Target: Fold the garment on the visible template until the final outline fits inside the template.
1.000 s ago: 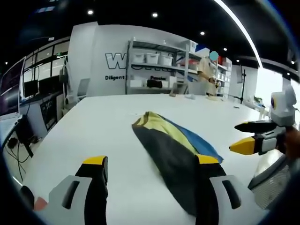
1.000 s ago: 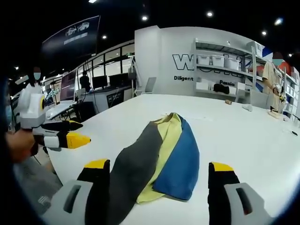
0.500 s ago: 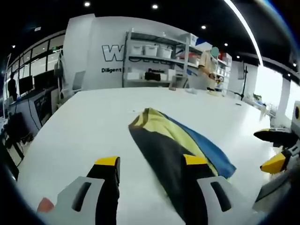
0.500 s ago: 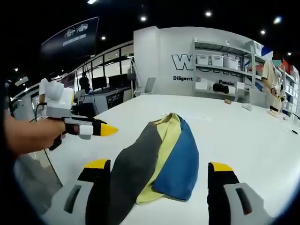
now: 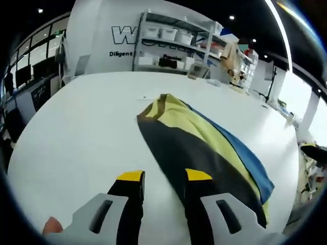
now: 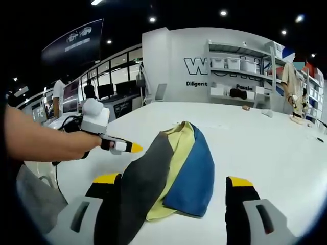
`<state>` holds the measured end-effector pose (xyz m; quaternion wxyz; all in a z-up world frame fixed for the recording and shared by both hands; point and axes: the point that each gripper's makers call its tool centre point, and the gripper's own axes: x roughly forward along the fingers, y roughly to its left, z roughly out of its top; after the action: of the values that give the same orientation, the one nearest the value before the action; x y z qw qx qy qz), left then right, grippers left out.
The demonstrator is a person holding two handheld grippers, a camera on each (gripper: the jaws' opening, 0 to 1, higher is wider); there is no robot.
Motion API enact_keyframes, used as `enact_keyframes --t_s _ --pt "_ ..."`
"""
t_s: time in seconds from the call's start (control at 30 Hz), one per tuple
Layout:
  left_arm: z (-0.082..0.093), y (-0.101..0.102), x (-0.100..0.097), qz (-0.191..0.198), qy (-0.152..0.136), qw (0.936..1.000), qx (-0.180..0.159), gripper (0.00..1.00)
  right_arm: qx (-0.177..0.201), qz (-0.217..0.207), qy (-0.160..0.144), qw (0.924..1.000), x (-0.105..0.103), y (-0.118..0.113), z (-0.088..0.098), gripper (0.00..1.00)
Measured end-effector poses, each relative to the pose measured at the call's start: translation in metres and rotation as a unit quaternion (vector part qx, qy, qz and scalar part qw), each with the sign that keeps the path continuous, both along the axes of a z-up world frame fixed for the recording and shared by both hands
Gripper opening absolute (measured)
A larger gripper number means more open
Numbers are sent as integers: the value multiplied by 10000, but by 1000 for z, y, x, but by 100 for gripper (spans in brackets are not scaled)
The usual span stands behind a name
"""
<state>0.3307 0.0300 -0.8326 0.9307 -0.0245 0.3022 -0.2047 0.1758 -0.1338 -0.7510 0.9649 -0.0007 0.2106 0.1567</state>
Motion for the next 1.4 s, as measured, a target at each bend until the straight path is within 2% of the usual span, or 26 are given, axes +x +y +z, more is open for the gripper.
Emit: enact_keyframes --t_s 0.23,0.47,0.87,1.03,1.1,1.27,1.4 --pt "-18 -11 8 -119 179 9998 53 20 41 -52 46 10000 1 -2 -2 84" --pt "-27 -15 13 -72 304 9995 -7 18 74 -113 50 9999 2 -4 -2 83" --pt "-30 -32 21 -95 232 9997 -32 17 133 -179 -14 9997 3 -6 2 80" --pt "-29 -37 21 -90 310 9995 -8 6 159 -192 -56 9997 4 -7 4 79" --pt "-31 -37 22 -74 252 9996 79 0 164 -195 -57 9997 4 -8 4 79" --pt "-31 -36 23 -84 168 9997 178 0 180 -195 -69 9996 4 -7 5 79" --pt "-29 -33 24 -73 199 9997 126 0 182 -207 -79 9996 4 -8 5 79"
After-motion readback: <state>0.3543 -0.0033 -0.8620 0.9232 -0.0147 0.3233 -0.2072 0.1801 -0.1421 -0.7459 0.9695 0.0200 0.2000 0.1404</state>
